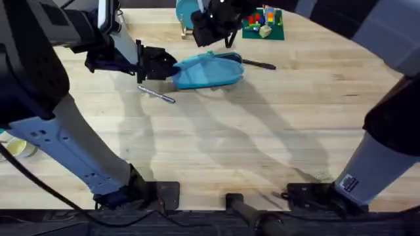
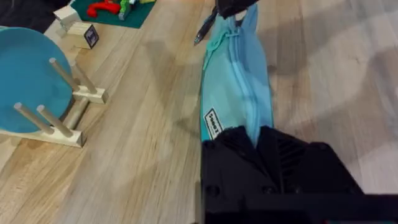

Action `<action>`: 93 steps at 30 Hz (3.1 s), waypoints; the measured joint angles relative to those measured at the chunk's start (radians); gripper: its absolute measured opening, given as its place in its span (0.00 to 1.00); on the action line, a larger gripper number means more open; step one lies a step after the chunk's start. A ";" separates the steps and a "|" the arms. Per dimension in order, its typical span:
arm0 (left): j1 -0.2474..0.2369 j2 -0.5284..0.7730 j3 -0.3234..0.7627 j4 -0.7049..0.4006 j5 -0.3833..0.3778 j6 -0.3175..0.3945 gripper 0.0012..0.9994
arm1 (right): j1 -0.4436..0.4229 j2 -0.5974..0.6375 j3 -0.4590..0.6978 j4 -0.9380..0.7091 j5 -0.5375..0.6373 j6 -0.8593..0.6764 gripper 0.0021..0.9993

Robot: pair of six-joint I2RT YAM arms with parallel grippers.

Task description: Unzip the bag, pick up the pens from the table one at a time and place them inside, then zip the bag closed.

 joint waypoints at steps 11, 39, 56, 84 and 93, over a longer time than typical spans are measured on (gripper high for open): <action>0.000 0.000 0.000 0.000 0.000 0.000 0.04 | -0.001 0.000 0.007 -0.039 0.016 -0.003 0.03; -0.001 0.000 0.000 0.000 0.000 0.000 0.04 | -0.049 -0.079 0.191 -0.383 0.014 0.016 0.03; -0.009 0.000 0.000 0.002 -0.011 0.000 0.04 | -0.049 -0.079 0.192 -0.383 -0.036 -0.034 1.00; -0.010 0.000 0.000 0.002 -0.012 0.000 0.04 | -0.098 0.095 0.193 -0.189 -0.135 -0.152 1.00; -0.010 0.000 0.000 0.003 -0.012 0.000 0.04 | -0.098 0.179 0.193 -0.163 -0.138 -0.104 0.99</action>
